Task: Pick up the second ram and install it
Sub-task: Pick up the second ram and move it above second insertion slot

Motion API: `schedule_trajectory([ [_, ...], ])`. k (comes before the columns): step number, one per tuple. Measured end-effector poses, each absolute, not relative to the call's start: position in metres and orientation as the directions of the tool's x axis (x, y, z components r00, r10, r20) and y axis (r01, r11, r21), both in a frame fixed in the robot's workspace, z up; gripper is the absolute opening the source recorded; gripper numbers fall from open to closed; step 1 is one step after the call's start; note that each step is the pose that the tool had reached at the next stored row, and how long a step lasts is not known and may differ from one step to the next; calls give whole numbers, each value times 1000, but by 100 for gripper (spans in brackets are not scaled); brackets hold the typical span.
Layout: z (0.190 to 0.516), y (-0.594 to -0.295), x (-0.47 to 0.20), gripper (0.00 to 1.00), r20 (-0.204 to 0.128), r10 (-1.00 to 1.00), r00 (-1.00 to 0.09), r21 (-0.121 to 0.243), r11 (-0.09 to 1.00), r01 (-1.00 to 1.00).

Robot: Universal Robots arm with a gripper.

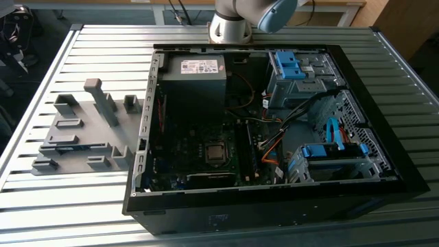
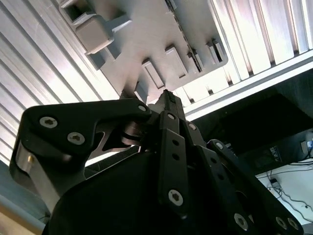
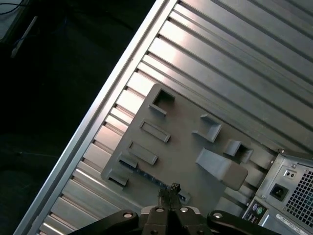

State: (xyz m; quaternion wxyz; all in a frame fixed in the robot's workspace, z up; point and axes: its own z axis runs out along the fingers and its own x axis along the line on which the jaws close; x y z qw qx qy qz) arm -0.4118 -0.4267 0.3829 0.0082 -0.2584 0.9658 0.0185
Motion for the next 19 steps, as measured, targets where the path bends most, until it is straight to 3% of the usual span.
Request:
schedule_trajectory([
  [19,383,-427,-412,11,-25,-563,-826,32,825,-564],
])
